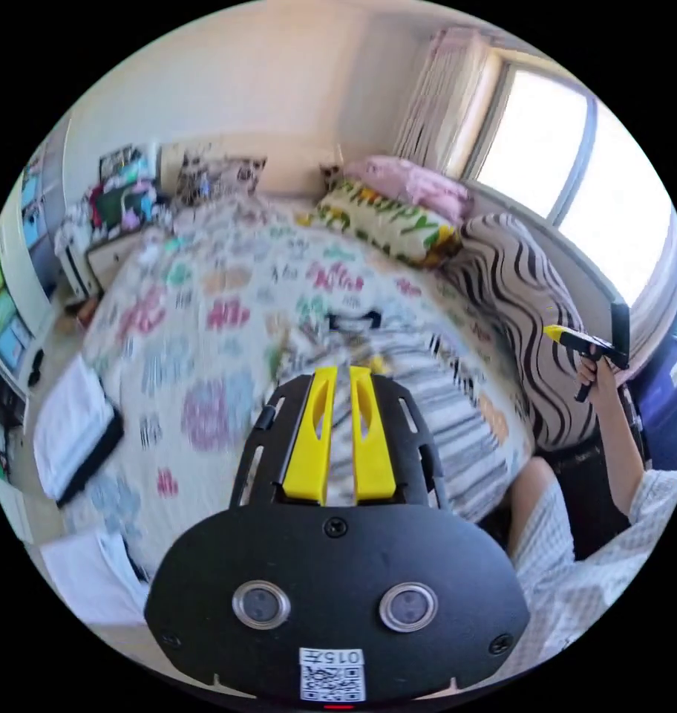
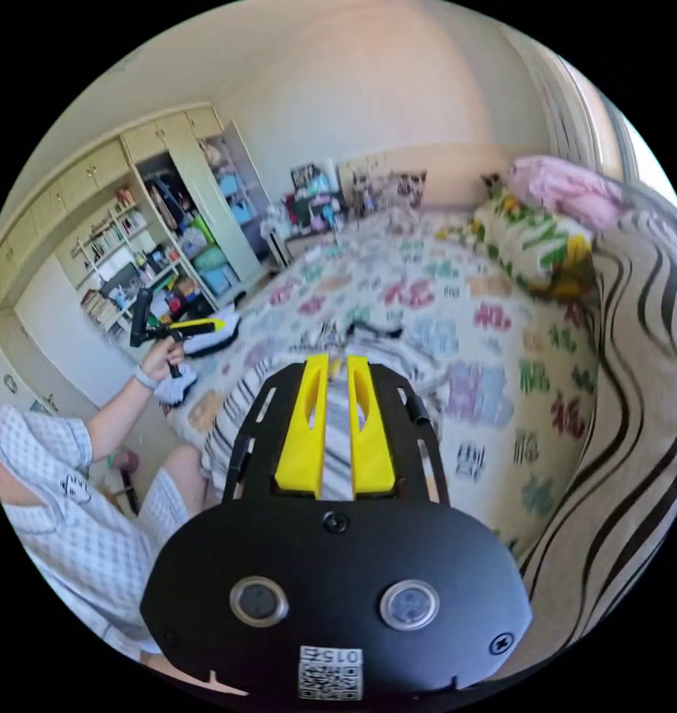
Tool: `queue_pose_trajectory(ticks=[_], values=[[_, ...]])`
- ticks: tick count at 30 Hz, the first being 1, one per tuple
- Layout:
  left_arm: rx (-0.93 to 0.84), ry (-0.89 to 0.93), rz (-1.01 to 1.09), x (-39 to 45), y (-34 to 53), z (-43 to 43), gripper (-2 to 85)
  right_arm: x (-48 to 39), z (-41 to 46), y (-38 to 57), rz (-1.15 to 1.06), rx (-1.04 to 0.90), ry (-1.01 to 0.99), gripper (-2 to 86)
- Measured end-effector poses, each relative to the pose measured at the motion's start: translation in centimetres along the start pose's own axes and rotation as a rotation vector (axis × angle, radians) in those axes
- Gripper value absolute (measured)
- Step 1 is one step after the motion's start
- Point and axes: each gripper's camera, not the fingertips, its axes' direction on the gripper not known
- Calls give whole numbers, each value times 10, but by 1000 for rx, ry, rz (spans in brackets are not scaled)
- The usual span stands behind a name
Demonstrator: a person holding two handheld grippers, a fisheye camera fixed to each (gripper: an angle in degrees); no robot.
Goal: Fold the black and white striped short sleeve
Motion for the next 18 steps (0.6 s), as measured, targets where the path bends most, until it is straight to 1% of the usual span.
queue_pose_trajectory(ticks=[1,3,4,6,8,10,12,13,15,17,18], values=[[-46,6,-37,-13,17,9,47,7,10,10,22,-60,-15,65],[-219,75,-190,-60,80,38,82,29,42,49,137,-249,-50,80],[-258,97,-227,-69,93,43,93,34,48,57,165,-281,-57,83],[-336,175,-322,-95,121,60,105,46,73,76,247,-404,-94,94],[-389,195,-337,-106,121,78,107,54,94,77,293,-493,-126,109],[-485,193,-315,-111,111,104,105,60,116,69,327,-556,-177,113],[-616,231,-288,-113,98,145,99,63,142,49,341,-604,-262,103],[-619,212,-284,-114,94,150,96,63,147,44,342,-612,-267,98],[-659,151,-272,-124,78,165,66,67,170,24,341,-682,-197,79],[-672,148,-254,-131,69,170,41,72,181,9,353,-705,-212,53],[-674,168,-243,-135,63,170,21,75,182,-1,363,-710,-195,26]])
